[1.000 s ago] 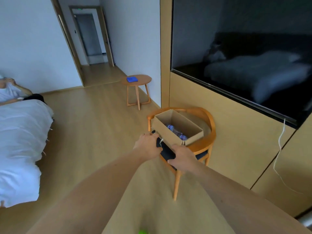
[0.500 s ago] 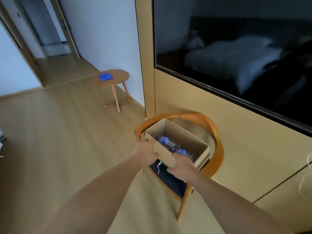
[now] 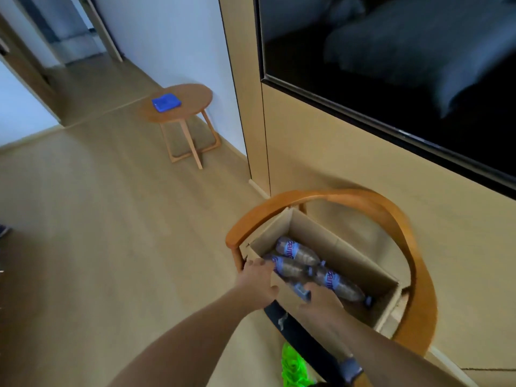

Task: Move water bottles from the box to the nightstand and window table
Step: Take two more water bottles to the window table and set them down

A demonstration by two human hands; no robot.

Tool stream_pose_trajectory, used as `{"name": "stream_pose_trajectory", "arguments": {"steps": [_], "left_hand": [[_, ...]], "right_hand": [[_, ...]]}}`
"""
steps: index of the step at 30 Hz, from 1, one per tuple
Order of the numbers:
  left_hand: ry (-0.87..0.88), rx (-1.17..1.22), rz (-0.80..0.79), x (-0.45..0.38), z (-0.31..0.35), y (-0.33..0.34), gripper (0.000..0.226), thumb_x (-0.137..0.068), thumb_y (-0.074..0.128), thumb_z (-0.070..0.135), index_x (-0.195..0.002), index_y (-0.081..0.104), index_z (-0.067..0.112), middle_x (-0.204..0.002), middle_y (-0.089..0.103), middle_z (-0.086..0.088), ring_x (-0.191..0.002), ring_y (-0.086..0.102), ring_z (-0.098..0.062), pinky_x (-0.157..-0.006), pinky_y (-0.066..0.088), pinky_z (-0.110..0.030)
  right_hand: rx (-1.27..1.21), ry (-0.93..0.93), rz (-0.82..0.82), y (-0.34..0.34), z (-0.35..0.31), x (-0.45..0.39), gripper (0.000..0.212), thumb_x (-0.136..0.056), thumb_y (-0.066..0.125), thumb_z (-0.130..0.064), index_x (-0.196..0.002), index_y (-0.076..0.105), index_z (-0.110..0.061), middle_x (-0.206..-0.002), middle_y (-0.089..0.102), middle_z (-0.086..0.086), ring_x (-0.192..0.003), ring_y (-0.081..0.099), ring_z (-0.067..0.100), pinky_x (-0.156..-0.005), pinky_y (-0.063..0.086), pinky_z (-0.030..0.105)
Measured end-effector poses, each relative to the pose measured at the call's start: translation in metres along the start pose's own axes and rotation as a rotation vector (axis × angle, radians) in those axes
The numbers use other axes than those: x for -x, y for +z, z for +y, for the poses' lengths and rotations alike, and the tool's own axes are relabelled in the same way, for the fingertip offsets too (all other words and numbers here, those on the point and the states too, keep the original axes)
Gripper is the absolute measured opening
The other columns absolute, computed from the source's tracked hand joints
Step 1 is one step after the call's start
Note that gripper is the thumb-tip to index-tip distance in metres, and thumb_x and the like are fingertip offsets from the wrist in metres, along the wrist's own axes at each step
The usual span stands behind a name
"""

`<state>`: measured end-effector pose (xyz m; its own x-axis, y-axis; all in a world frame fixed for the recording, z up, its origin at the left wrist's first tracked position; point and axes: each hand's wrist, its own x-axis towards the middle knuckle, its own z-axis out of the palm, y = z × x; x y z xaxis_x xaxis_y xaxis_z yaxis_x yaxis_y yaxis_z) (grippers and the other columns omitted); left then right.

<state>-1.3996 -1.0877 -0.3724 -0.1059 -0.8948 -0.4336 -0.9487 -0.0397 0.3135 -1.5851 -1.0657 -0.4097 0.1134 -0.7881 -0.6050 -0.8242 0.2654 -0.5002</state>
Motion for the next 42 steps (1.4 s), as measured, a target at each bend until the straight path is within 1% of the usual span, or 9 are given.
{"name": "stream_pose_trajectory", "arguments": {"steps": [3,7,10,13,18,23,30,37,42], "left_hand": [[0.001,0.038,-0.023,-0.044,0.006,-0.008,0.044,-0.091,0.059,0.042,-0.132,0.057,0.025,-0.133,0.056,-0.003,-0.123,0.052,-0.027,-0.103,0.049,-0.044],[0.026,0.034,-0.131,-0.094,0.007,-0.001,0.048,-0.092,0.06,0.042,-0.136,0.056,0.023,-0.137,0.053,-0.005,-0.13,0.047,-0.029,-0.107,0.045,-0.046],[0.025,-0.019,-0.202,-0.132,0.0,0.015,0.05,-0.094,0.06,0.043,-0.137,0.053,0.019,-0.139,0.05,-0.008,-0.134,0.04,-0.031,-0.109,0.042,-0.046],[0.048,-0.083,-0.253,-0.172,-0.011,0.039,0.05,-0.093,0.061,0.043,-0.136,0.054,0.018,-0.138,0.05,-0.008,-0.134,0.039,-0.031,-0.11,0.042,-0.046],[0.178,-0.201,-0.358,-0.251,-0.029,0.087,0.055,-0.09,0.066,0.039,-0.14,0.051,0.022,-0.142,0.049,-0.007,-0.136,0.039,-0.033,-0.111,0.041,-0.05],[0.355,-0.326,-0.544,-0.288,-0.032,0.129,0.072,-0.084,0.071,0.03,-0.15,0.042,0.023,-0.154,0.038,-0.007,-0.139,0.036,-0.036,-0.112,0.04,-0.052],[0.496,-0.615,-0.456,-0.289,-0.037,0.155,0.098,-0.079,0.076,0.018,-0.158,0.018,0.019,-0.152,0.019,-0.016,-0.135,0.027,-0.043,-0.107,0.038,-0.064],[0.587,-0.708,-0.358,-0.296,-0.038,0.162,0.089,-0.078,0.073,0.007,-0.152,0.025,0.02,-0.14,0.028,-0.019,-0.119,0.041,-0.046,-0.083,0.053,-0.055],[0.573,-0.698,-0.445,-0.298,-0.033,0.156,0.09,-0.08,0.07,0.003,-0.154,0.022,0.021,-0.142,0.021,-0.02,-0.114,0.048,-0.047,-0.082,0.051,-0.053]], "right_hand": [[-0.147,0.045,0.023,-0.015,0.0,-0.029,0.054,-0.056,0.055,-0.073,-0.092,0.058,-0.032,-0.08,0.06,-0.014,-0.072,0.056,-0.001,-0.059,0.038,0.011],[-0.037,0.144,-0.083,-0.016,0.009,-0.076,0.032,-0.085,0.063,-0.045,-0.109,0.059,-0.024,-0.111,0.069,0.0,-0.105,0.067,0.022,-0.081,0.05,0.028],[-0.068,0.224,-0.114,-0.002,0.025,-0.107,0.024,-0.084,0.066,-0.04,-0.103,0.061,-0.026,-0.106,0.07,0.002,-0.106,0.068,0.027,-0.078,0.049,0.029],[-0.105,0.285,-0.138,0.013,0.033,-0.135,0.034,-0.082,0.066,-0.037,-0.114,0.066,-0.025,-0.112,0.073,0.004,-0.107,0.069,0.028,-0.079,0.051,0.028],[-0.139,0.382,-0.174,0.039,0.053,-0.175,0.042,-0.091,0.063,-0.034,-0.131,0.063,-0.023,-0.13,0.069,0.008,-0.119,0.065,0.03,-0.099,0.053,0.038],[-0.052,0.472,-0.257,0.063,0.073,-0.199,0.067,-0.091,0.066,-0.032,-0.15,0.039,-0.021,-0.142,0.055,0.016,-0.128,0.055,0.038,-0.106,0.048,0.047],[-0.006,0.429,-0.33,0.084,0.083,-0.242,0.093,-0.079,0.078,-0.034,-0.157,0.028,-0.025,-0.153,0.036,0.015,-0.139,0.04,0.04,-0.113,0.04,0.054],[-0.068,0.378,-0.299,0.089,0.09,-0.257,0.088,-0.07,0.087,-0.03,-0.147,0.045,-0.024,-0.142,0.052,0.009,-0.127,0.054,0.03,-0.103,0.05,0.041],[-0.157,0.419,-0.369,0.079,0.094,-0.253,0.088,-0.06,0.089,-0.013,-0.139,0.052,-0.023,-0.122,0.06,0.004,-0.109,0.06,0.024,-0.086,0.055,0.034]]}}
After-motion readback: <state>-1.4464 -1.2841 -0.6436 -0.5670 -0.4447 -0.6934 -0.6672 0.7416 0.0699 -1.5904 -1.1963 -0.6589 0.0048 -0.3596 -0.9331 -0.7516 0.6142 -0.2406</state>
